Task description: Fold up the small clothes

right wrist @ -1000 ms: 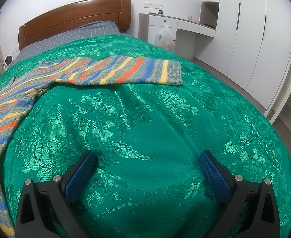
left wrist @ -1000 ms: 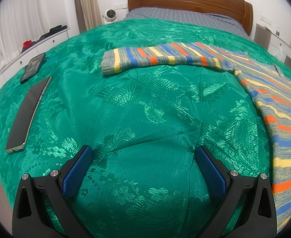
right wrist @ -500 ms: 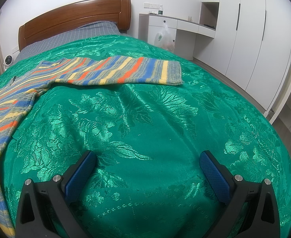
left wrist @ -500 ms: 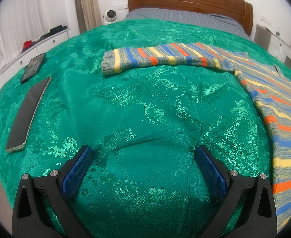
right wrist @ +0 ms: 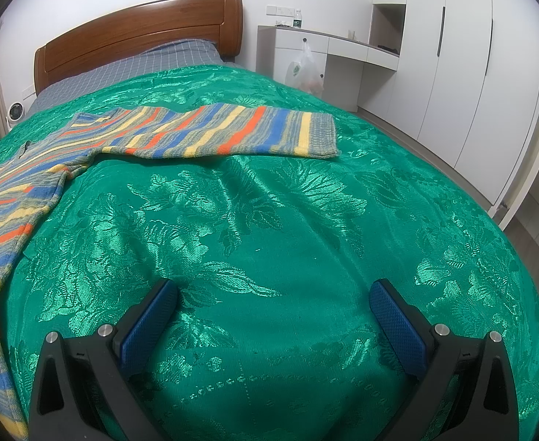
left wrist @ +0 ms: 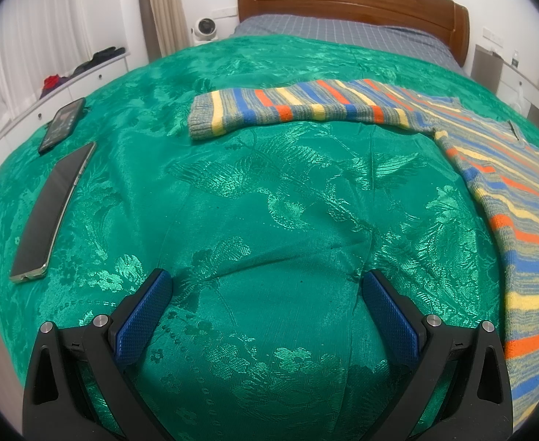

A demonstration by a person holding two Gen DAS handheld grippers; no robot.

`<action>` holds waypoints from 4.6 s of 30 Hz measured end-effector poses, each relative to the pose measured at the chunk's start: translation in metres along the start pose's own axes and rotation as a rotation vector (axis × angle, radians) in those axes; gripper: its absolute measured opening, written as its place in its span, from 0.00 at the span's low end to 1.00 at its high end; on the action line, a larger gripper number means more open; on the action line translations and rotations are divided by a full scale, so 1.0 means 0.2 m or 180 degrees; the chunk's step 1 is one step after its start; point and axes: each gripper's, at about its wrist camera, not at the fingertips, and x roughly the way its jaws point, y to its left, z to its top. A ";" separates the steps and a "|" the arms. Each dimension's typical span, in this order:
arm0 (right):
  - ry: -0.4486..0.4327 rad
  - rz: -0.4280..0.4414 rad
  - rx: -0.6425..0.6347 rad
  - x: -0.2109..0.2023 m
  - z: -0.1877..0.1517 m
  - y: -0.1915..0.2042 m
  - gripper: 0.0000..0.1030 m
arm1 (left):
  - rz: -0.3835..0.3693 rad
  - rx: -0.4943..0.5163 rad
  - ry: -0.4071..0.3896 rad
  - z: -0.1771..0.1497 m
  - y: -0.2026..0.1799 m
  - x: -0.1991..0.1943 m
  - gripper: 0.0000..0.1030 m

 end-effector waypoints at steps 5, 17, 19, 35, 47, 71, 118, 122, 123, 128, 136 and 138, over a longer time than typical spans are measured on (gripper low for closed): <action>-0.0001 -0.0001 -0.0001 0.00 0.00 0.00 1.00 | 0.0003 -0.0001 0.0002 0.00 0.00 0.00 1.00; -0.0002 -0.0001 -0.0001 0.00 0.00 0.00 1.00 | 0.0008 -0.0014 0.0014 0.01 0.01 0.01 1.00; -0.0003 -0.0001 -0.0001 0.00 0.00 0.00 1.00 | 0.0011 -0.0019 0.0017 0.01 0.01 0.01 1.00; -0.0006 -0.0007 -0.0005 0.00 0.00 0.00 1.00 | -0.0206 -0.0158 -0.0045 0.06 0.03 -0.05 1.00; -0.0009 -0.0017 -0.0009 0.00 0.02 0.00 1.00 | -0.0234 -0.0127 -0.0020 0.06 0.01 -0.06 1.00; 0.1177 0.1671 0.1986 0.65 0.78 -0.74 0.52 | -0.0087 0.0097 0.0022 0.04 -0.09 -0.05 1.00; 0.0934 0.1312 -0.0262 0.27 0.71 0.47 0.62 | -0.0186 0.0088 -0.0010 0.00 -0.09 -0.02 1.00; 0.0806 0.0963 -0.0028 0.28 0.54 0.21 0.62 | -0.0174 0.0091 -0.0022 -0.01 -0.09 -0.01 1.00; 0.0709 0.0903 -0.0012 0.26 0.52 0.18 0.62 | -0.0178 0.0085 -0.0022 -0.01 -0.09 -0.01 1.00; 0.0216 0.0505 0.0089 0.18 0.40 0.04 0.83 | -0.0182 0.0070 -0.0035 -0.01 -0.09 -0.01 1.00; 0.0142 0.0737 0.0284 0.25 0.31 -0.03 0.98 | -0.0157 0.0086 -0.0049 -0.02 -0.10 -0.01 1.00; 0.0110 0.0792 0.0286 0.25 0.30 -0.03 1.00 | -0.0160 0.0082 -0.0045 -0.02 -0.10 -0.01 1.00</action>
